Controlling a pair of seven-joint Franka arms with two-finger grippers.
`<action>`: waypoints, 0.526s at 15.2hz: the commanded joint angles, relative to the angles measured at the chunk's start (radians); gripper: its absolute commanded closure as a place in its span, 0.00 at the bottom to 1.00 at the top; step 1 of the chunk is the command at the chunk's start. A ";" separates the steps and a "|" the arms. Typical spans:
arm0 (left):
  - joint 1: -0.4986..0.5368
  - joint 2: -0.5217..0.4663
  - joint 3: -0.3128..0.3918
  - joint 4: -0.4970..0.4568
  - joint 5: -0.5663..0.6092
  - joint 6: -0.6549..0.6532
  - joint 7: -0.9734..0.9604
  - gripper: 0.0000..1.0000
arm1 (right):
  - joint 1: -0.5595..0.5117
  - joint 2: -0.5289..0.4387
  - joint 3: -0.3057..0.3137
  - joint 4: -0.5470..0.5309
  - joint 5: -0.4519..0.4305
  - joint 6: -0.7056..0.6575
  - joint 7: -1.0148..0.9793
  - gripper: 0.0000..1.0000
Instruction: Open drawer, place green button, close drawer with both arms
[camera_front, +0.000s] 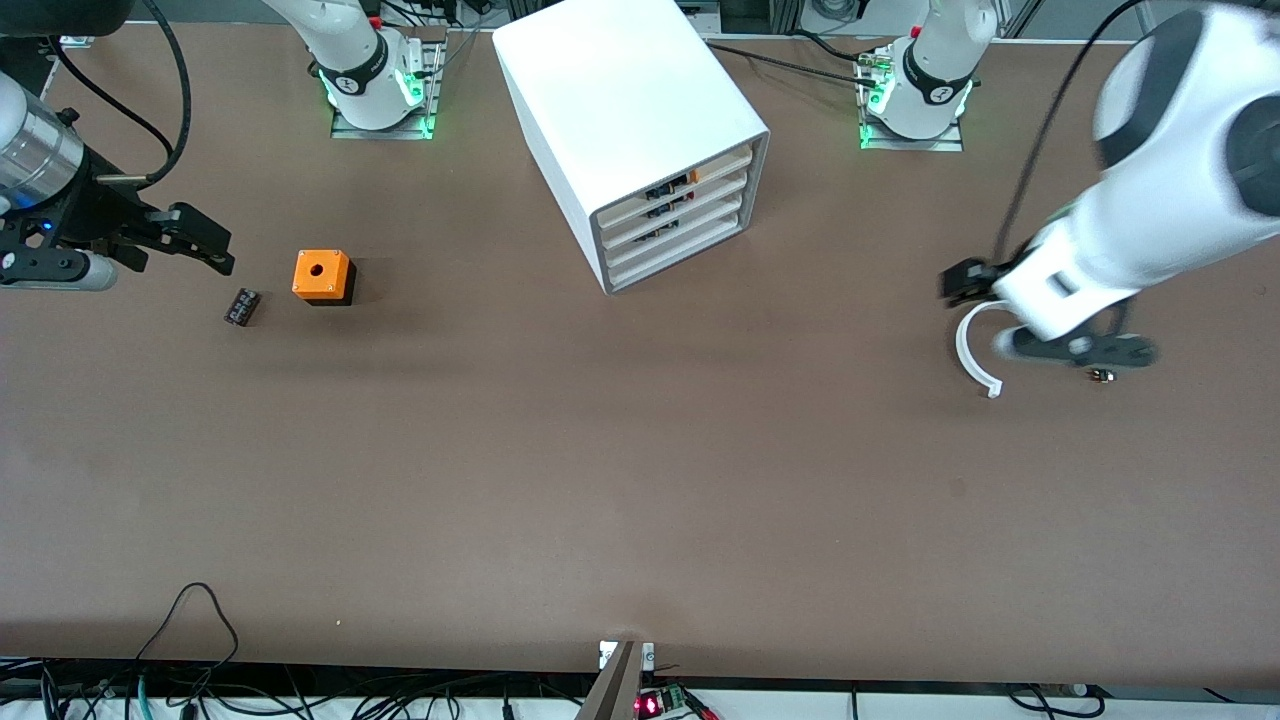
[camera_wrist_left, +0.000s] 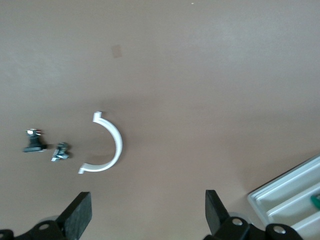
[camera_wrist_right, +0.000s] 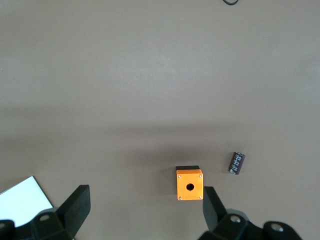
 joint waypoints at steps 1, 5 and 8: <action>-0.035 -0.177 0.144 -0.197 -0.079 0.093 0.205 0.00 | 0.001 0.009 0.007 0.029 -0.013 0.005 -0.001 0.00; -0.056 -0.245 0.206 -0.303 -0.076 0.242 0.290 0.00 | 0.001 0.009 0.007 0.029 -0.013 0.013 -0.001 0.00; -0.114 -0.245 0.252 -0.289 -0.066 0.196 0.200 0.00 | -0.004 0.009 0.006 0.030 -0.014 0.013 -0.008 0.00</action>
